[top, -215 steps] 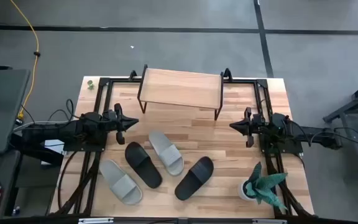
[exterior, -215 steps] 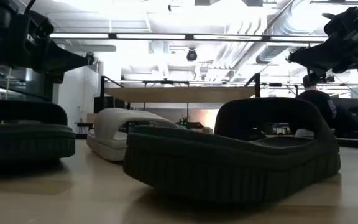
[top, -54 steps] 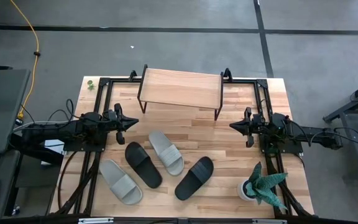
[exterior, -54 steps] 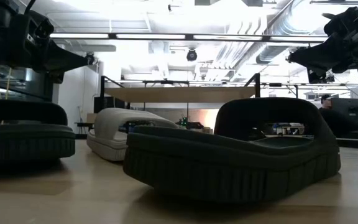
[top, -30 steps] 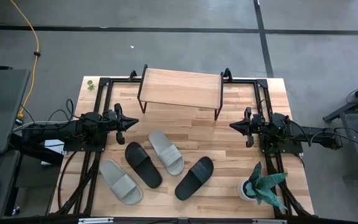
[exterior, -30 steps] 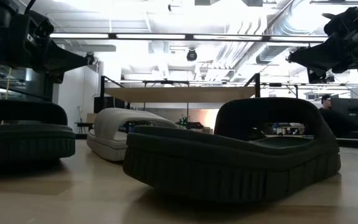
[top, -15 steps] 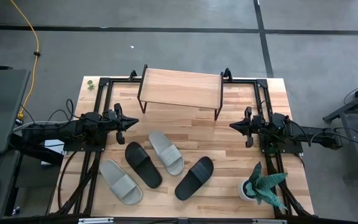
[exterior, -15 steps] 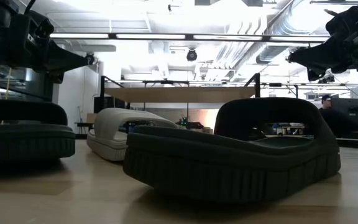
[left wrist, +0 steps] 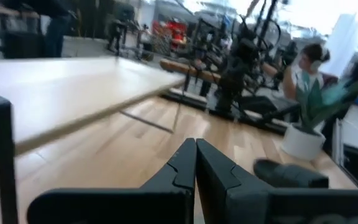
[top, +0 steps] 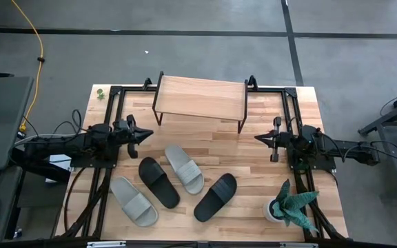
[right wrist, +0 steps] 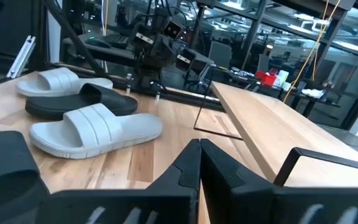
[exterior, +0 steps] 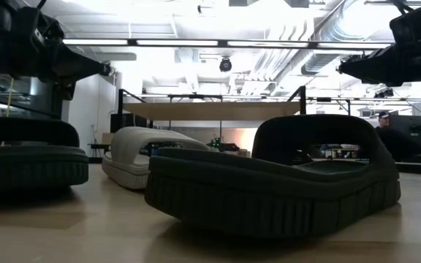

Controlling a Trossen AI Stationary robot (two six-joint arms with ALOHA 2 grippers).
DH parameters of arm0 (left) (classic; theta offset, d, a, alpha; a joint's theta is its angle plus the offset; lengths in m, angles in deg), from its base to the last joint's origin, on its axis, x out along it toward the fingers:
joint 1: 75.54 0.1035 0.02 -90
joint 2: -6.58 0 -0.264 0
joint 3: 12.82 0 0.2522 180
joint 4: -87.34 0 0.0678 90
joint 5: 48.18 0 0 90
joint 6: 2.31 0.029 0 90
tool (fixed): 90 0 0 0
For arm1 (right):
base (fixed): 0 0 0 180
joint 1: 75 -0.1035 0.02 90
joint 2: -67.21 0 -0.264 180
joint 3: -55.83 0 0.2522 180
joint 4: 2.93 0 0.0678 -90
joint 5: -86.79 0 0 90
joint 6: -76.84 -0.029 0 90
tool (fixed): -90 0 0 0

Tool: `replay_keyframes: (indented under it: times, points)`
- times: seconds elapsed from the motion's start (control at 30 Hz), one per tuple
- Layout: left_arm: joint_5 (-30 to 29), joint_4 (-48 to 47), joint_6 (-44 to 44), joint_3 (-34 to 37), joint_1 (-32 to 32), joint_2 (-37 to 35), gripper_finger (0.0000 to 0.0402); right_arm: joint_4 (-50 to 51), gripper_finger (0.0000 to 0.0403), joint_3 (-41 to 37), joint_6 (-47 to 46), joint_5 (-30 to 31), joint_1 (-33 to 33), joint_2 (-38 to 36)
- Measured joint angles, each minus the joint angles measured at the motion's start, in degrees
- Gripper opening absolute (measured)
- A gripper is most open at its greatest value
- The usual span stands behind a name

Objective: Pick and place slides into the shelf
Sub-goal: Put the right black slipper on the shelf

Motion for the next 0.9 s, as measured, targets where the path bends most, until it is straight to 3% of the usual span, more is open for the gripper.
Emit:
replay_keyframes:
  times: [0.1,0.4,0.73,0.9]
  points:
    - [-2.6,1.1,-0.4,0.0,0.0,0.0,0.0001,0.0,0.0000,0.0,0.6,0.0,0.0,0.0]
    - [-1.6,0.8,-2.0,0.0,0.0,0.0,0.0001,0.0,0.0000,0.0,0.1,0.0,0.0,0.0]
    - [1.3,2.1,-0.1,0.0,0.0,0.0,0.0001,-0.4,0.0000,0.0,-16.4,0.0,0.0,0.0]
    - [1.4,2.2,-3.3,0.0,0.0,0.0,0.0001,-3.5,0.0000,0.0,-25.1,0.5,0.0,0.0]
